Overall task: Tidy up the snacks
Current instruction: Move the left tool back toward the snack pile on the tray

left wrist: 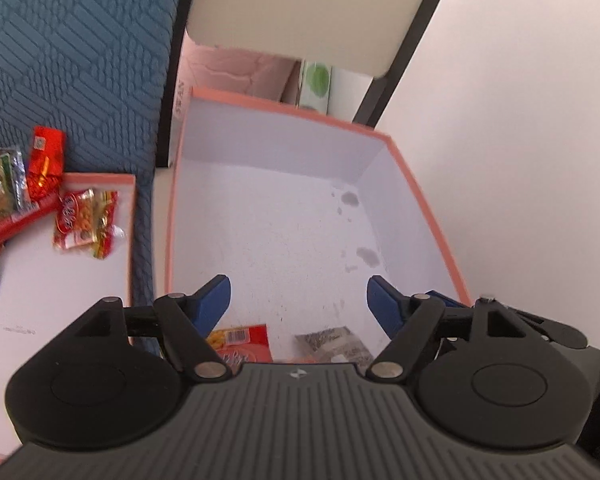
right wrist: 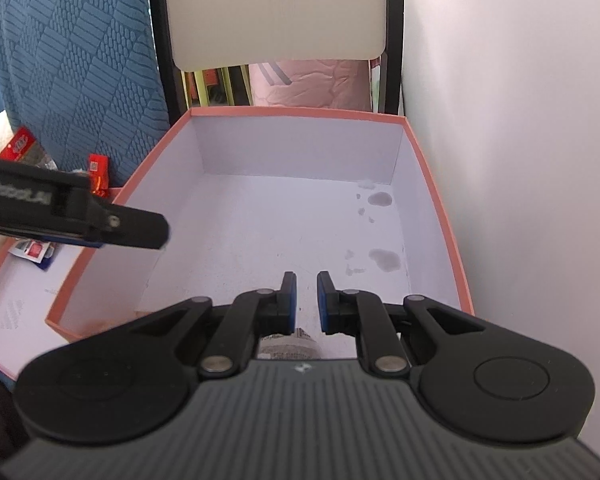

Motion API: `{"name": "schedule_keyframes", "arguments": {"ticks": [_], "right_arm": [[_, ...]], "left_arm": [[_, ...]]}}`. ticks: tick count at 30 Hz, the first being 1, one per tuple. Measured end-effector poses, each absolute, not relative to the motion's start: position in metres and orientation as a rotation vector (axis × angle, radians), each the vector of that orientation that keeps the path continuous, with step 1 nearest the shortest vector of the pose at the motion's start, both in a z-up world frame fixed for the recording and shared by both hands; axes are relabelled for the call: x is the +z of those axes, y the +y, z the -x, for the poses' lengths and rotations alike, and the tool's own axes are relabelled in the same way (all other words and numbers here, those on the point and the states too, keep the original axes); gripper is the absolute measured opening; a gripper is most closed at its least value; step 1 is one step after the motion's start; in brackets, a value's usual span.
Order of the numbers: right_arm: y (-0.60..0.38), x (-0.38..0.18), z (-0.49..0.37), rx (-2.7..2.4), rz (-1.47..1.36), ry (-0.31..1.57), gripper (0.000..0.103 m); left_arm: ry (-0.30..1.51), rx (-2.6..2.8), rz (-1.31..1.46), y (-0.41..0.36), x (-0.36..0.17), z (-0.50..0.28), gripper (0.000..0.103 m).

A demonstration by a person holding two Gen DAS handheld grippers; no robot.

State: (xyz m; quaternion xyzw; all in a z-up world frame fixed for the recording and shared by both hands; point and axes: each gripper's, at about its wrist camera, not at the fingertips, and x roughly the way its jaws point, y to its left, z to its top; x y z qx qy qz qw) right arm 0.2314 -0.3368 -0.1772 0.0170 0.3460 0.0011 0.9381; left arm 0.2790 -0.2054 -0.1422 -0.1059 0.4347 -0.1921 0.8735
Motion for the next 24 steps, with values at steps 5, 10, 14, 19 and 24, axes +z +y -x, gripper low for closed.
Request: {"name": "schedule_keyframes", "arguments": {"ticks": [5,10,14,19,24], "right_arm": [[-0.336,-0.162,-0.222,0.005,-0.048,0.658,0.014],[-0.325,-0.139,-0.208,0.038,-0.061,0.59,0.014],[-0.312,-0.124,-0.196,0.08,-0.079,0.543,0.015],[-0.291,-0.11,-0.184,0.135,-0.08,0.498,0.015],[-0.273,-0.099,-0.175,0.185,-0.084,0.472,0.015]], "left_arm": [[0.809,-0.357,0.218,-0.186,-0.116,-0.263,0.079],[0.704,-0.316,0.241,-0.162,-0.089,-0.242,0.079],[0.633,-0.284,0.238,-0.145,-0.074,-0.224,0.079],[0.564,-0.253,0.222,-0.126,-0.063,-0.201,0.079],[0.512,-0.229,0.207,-0.108,-0.056,-0.18,0.079]]}}
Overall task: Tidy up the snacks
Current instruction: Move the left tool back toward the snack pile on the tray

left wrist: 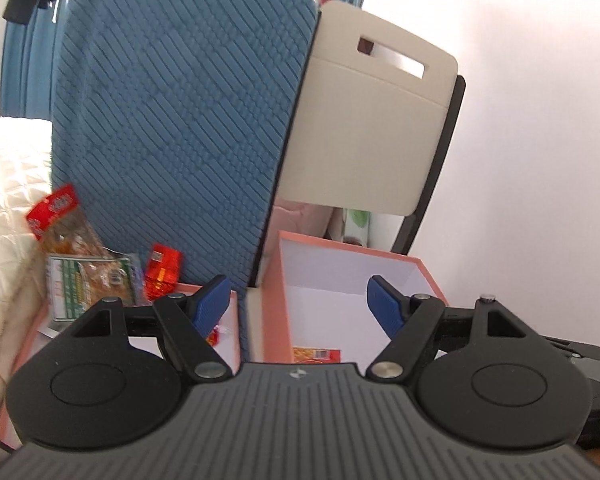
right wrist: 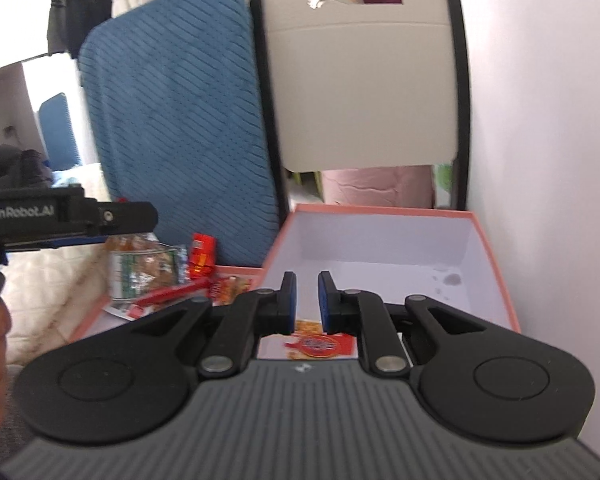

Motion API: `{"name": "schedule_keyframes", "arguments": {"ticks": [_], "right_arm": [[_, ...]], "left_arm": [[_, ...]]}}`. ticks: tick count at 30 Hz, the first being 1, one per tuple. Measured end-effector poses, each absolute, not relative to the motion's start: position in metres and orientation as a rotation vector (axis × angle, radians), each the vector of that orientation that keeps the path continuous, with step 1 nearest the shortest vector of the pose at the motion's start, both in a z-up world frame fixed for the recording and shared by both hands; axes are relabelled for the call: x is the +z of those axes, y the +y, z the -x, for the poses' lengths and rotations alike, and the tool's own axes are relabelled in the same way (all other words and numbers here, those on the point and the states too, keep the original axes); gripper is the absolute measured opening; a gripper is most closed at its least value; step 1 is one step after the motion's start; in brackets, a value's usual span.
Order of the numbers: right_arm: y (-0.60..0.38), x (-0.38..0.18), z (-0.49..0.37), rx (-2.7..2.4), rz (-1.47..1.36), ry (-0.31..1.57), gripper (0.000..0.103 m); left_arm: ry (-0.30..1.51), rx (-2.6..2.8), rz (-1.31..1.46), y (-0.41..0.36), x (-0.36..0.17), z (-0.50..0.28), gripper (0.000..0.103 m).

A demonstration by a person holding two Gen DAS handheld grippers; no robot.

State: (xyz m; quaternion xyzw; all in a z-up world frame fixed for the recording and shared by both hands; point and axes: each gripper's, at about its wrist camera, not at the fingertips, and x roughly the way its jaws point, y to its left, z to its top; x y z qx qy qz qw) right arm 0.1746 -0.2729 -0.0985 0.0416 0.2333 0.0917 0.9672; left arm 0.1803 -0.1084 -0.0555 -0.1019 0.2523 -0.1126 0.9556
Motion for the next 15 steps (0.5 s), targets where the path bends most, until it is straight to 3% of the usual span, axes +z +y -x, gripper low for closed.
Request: {"name": "schedule_keyframes", "arguments": {"ticks": [15], "right_arm": [[-0.236,-0.101,-0.154,0.255,-0.077,0.475,0.015]], "left_arm": [[0.465,-0.149,0.222,-0.06,-0.06,-0.144,0.079]]}}
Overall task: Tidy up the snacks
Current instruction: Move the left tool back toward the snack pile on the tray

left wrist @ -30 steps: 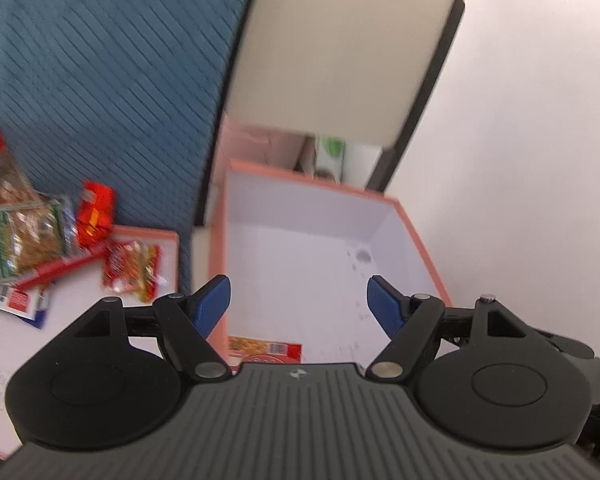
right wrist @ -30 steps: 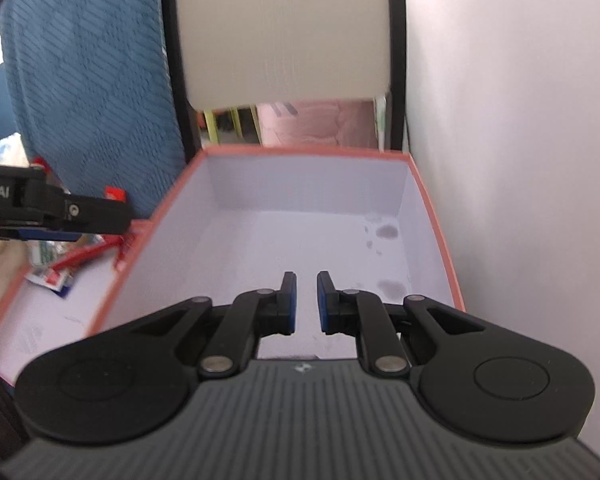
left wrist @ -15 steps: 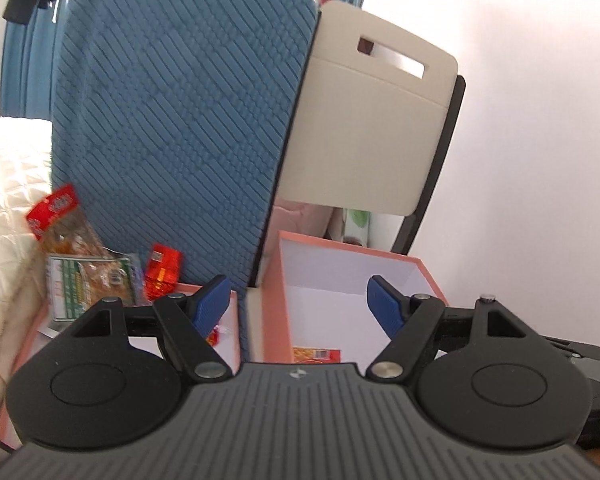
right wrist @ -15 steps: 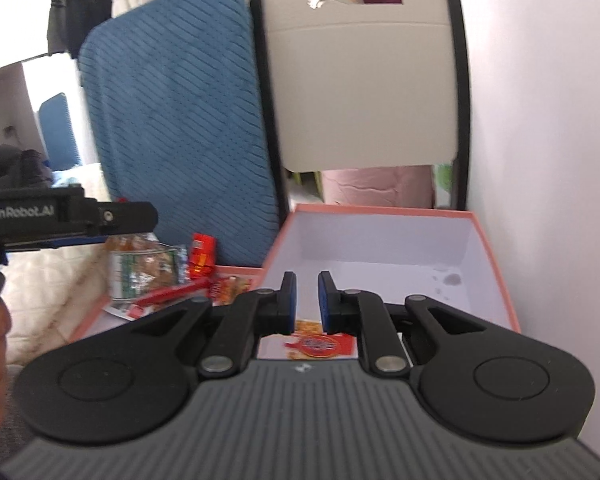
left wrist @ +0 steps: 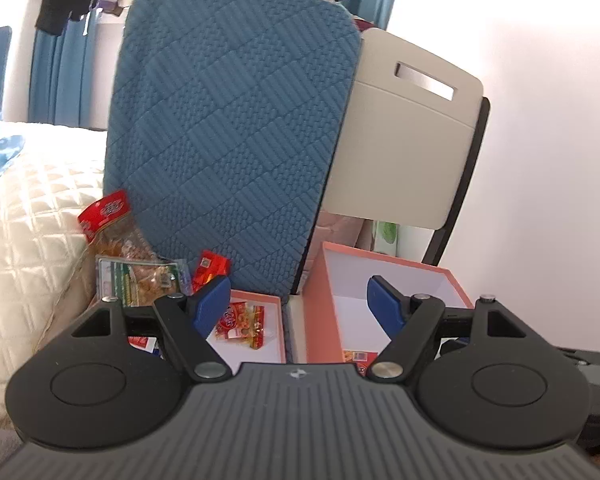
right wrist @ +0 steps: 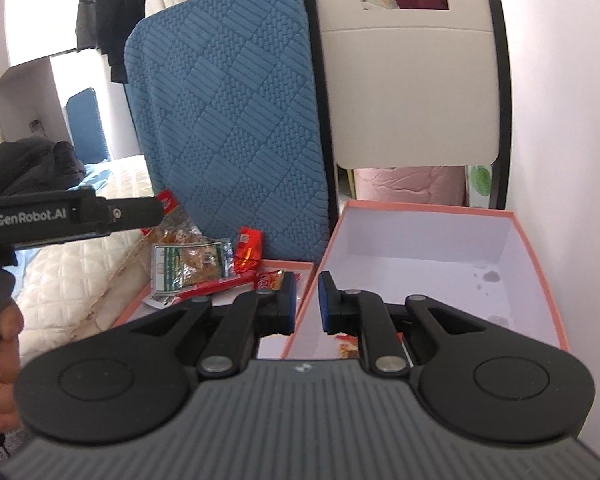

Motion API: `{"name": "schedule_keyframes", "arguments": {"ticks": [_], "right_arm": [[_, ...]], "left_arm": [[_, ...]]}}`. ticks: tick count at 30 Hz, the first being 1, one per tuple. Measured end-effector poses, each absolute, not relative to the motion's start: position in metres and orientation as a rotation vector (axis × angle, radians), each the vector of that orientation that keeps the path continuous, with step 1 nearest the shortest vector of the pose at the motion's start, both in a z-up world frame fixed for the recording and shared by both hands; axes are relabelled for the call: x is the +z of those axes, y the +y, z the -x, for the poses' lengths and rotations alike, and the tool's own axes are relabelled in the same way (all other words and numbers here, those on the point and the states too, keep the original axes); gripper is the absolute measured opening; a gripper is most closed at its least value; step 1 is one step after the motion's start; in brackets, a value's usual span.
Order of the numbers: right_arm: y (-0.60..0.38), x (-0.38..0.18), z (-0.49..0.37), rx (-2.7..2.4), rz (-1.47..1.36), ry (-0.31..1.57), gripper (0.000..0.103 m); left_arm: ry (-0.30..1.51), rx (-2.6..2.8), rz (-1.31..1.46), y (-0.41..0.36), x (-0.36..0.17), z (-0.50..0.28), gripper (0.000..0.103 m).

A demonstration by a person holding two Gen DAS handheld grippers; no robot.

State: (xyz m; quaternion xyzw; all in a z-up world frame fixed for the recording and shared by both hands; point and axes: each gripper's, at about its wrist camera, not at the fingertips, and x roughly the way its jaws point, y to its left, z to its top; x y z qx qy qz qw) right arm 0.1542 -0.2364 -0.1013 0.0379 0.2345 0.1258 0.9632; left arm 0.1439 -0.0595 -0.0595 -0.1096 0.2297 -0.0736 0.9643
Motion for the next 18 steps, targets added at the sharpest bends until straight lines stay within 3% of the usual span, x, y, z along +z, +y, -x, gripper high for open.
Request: {"name": "schedule_keyframes", "arguments": {"ticks": [18], "right_arm": [[-0.18,-0.12,-0.143,0.338,-0.069,0.509,0.015]], "left_arm": [[0.486,-0.084,0.257,-0.008,-0.083,-0.126,0.079]]}}
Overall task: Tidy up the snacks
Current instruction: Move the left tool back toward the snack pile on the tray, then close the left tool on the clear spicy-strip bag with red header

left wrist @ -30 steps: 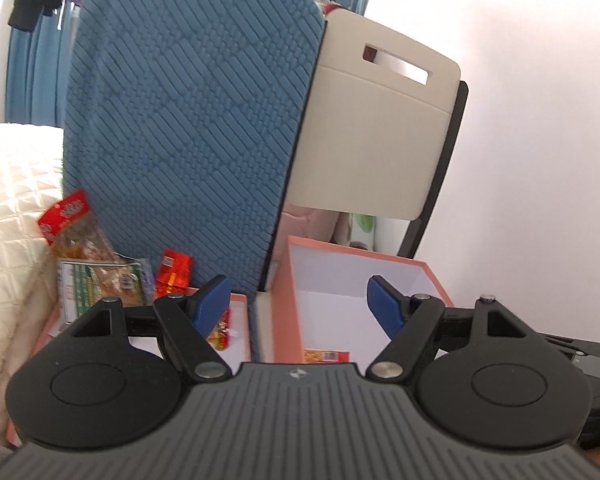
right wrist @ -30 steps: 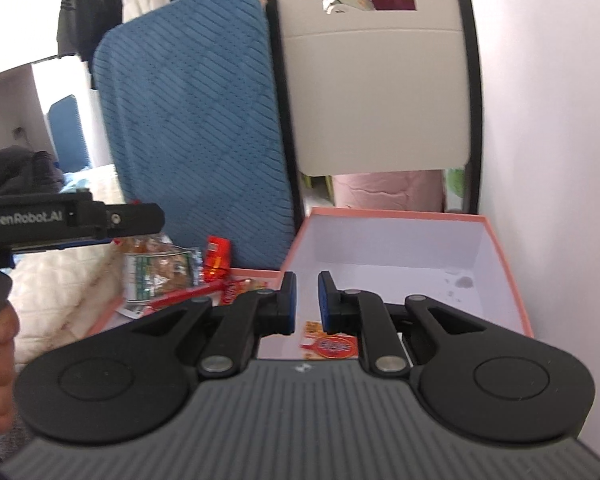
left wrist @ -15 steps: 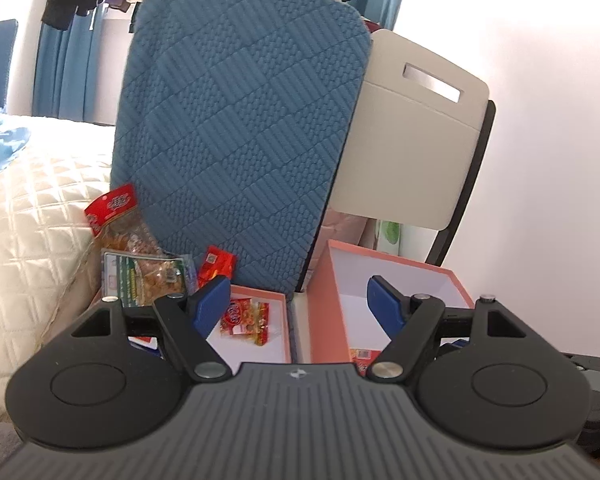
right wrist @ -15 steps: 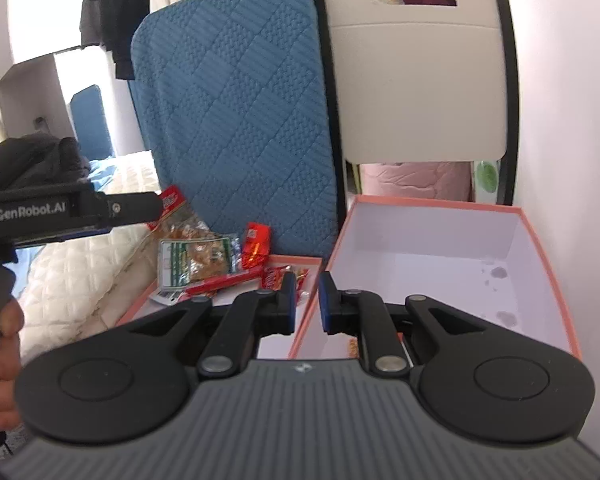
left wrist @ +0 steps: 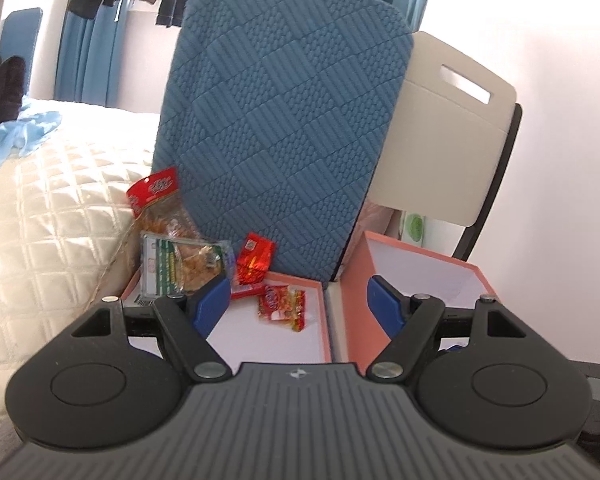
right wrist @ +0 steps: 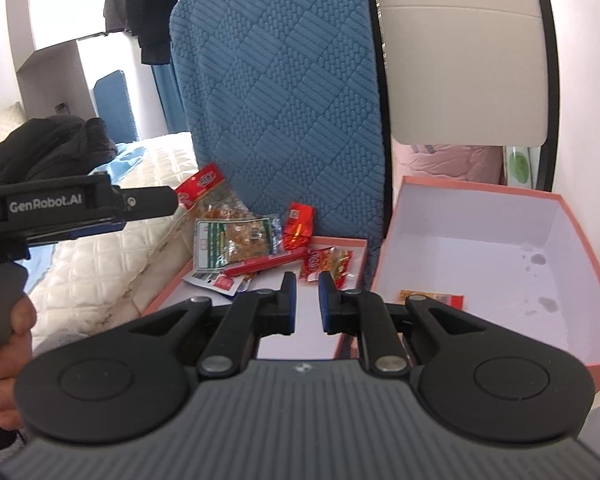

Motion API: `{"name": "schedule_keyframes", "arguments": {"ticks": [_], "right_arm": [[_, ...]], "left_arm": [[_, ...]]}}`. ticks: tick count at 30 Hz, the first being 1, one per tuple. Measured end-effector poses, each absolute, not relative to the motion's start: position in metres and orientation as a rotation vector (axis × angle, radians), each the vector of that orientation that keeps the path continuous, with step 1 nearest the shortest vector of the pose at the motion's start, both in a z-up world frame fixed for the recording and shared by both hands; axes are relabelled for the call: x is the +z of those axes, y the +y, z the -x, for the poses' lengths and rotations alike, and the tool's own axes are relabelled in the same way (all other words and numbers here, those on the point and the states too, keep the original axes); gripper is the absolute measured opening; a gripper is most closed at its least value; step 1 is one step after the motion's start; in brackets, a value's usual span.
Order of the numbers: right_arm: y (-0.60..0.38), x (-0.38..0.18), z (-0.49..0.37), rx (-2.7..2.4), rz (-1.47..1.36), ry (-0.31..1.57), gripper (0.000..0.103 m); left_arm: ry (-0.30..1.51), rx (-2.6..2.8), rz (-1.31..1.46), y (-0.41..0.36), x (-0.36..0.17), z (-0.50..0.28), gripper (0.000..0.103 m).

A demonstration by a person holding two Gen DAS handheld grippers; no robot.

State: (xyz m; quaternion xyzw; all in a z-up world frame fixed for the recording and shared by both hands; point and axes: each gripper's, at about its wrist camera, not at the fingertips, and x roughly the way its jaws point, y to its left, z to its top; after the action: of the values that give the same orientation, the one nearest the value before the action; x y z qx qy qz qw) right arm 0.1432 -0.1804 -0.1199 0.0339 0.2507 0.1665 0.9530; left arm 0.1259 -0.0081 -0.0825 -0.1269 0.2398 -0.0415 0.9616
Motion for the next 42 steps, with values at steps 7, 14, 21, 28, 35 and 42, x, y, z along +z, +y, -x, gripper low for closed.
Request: {"name": "schedule_keyframes", "arguments": {"ticks": [7,14,21,28,35,42], "right_arm": [[-0.16,-0.136,-0.141,0.367,-0.068,0.56,0.015],[-0.148,-0.15,-0.155,0.378,-0.083,0.604,0.015],[-0.137,-0.161,-0.181,0.397,-0.1,0.618,0.015],[-0.125,-0.171,-0.219,0.415,-0.113,0.623,0.016],[-0.12,-0.182,-0.266,0.441,-0.147,0.656,0.016],[-0.118,-0.192,-0.316,0.429,-0.192,0.691,0.016]], "left_arm": [[0.536,-0.053,0.277,0.013,-0.103,-0.133,0.079],[0.57,-0.024,0.282,0.027,-0.12,-0.159,0.079],[0.594,0.01,0.368,0.048,-0.137,-0.202,0.079],[0.631,0.042,0.394,0.058,-0.154,-0.249,0.079],[0.698,0.095,0.416,0.063,-0.171,-0.297,0.079],[0.725,0.107,0.413,0.073,-0.184,-0.328,0.08]]}}
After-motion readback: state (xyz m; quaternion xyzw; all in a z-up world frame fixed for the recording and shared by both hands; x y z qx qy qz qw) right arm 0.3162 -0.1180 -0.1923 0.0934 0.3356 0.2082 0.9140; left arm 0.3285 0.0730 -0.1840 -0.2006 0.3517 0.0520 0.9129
